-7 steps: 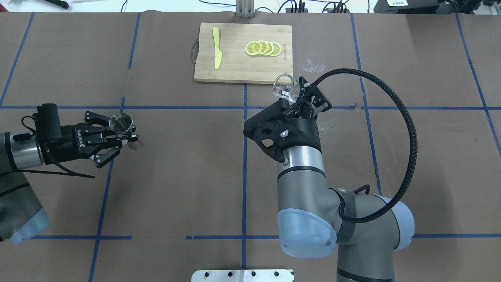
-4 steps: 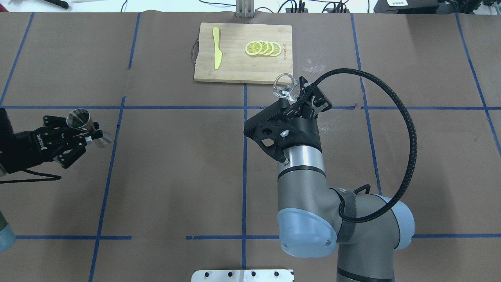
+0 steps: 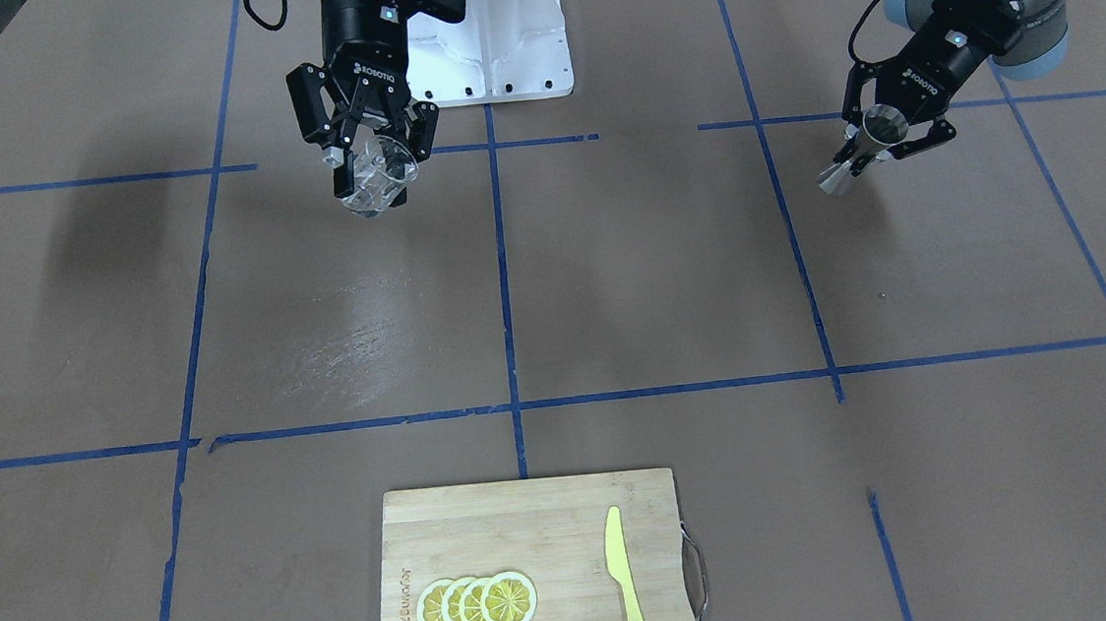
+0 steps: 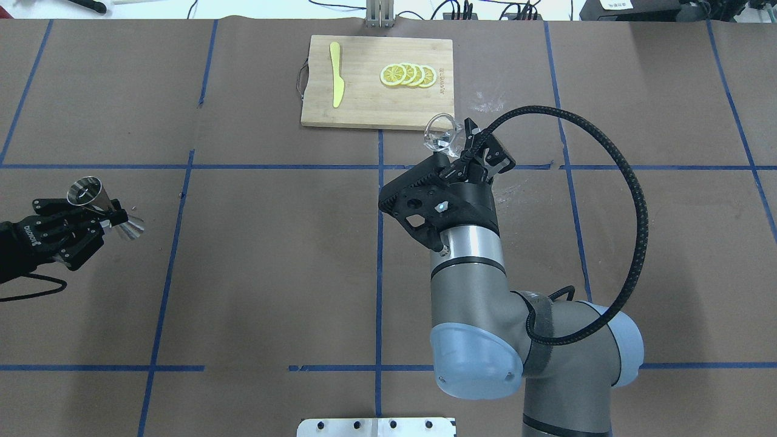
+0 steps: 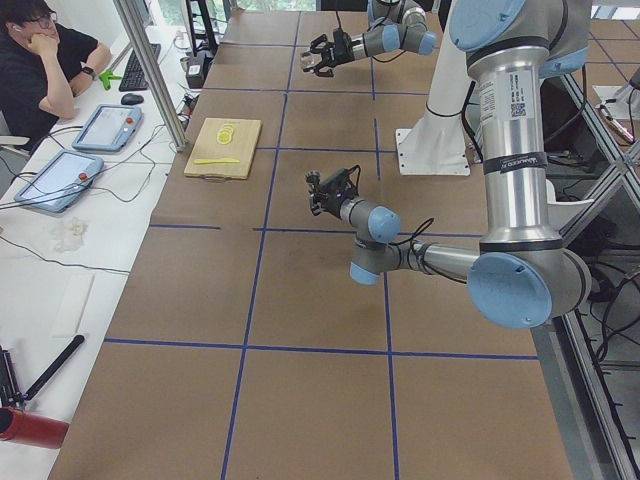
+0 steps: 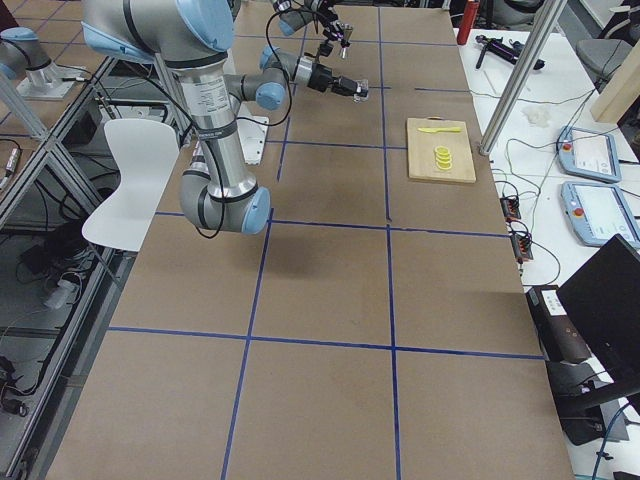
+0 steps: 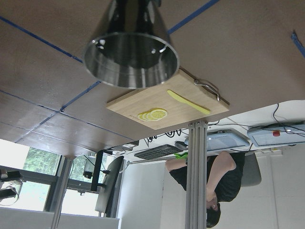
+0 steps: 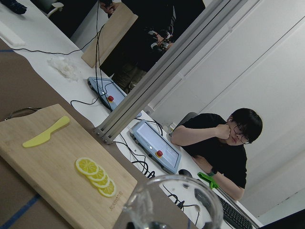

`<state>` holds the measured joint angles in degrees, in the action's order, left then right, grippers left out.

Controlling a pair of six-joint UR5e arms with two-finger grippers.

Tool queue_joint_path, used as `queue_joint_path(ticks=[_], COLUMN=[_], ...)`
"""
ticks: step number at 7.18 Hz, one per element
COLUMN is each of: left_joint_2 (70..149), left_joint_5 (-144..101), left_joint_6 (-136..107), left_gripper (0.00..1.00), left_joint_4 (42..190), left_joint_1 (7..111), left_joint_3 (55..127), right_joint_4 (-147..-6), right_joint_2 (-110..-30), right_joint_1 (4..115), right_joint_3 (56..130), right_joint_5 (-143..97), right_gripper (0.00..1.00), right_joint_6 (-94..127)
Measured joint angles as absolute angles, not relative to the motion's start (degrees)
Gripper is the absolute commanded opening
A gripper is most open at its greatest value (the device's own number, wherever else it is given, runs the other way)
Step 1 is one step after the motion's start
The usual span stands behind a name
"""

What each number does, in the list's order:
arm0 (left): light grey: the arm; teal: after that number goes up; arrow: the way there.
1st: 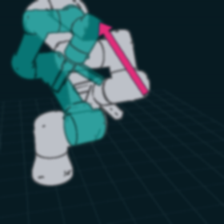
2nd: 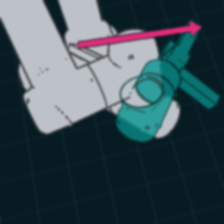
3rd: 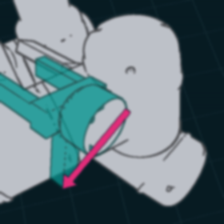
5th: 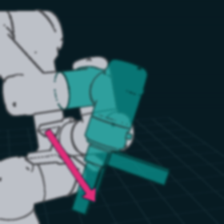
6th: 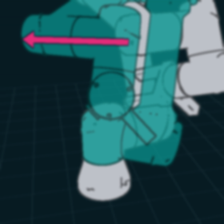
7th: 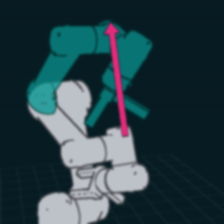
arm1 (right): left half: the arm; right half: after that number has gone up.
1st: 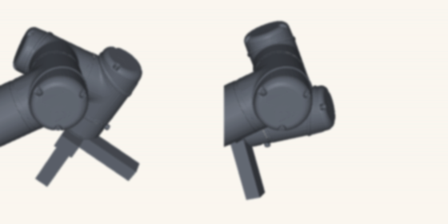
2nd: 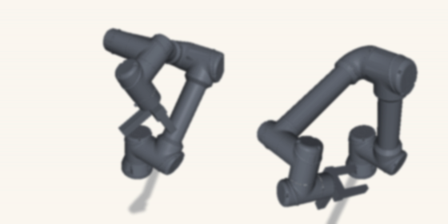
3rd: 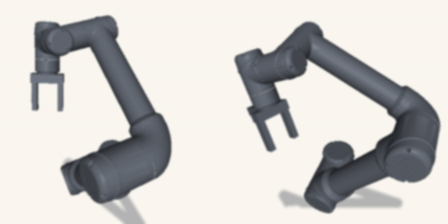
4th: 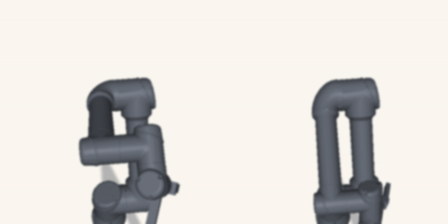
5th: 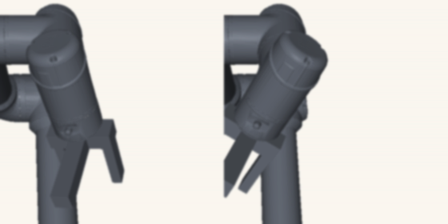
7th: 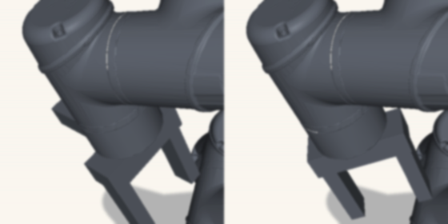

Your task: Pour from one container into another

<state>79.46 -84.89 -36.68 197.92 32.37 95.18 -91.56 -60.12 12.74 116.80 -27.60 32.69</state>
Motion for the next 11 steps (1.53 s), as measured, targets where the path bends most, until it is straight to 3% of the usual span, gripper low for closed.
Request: queue_joint_path(ticks=[5,11], left_joint_2=[76.5,78.0], left_joint_5=[-52.0,-32.1], left_joint_6=[-39.5,-39.9], left_gripper=[0.0,0.0], left_joint_4=[197.8,197.0], left_joint_1=[17.0,10.7], left_joint_3=[95.0,91.4], right_joint_4=[-91.5,-91.4], right_joint_2=[-60.1,-60.0], right_joint_1=[12.7,12.7], right_joint_3=[117.0,117.1], right_joint_5=[-27.6,-27.6], right_gripper=[0.0,0.0], right_joint_6=[32.7,32.7])
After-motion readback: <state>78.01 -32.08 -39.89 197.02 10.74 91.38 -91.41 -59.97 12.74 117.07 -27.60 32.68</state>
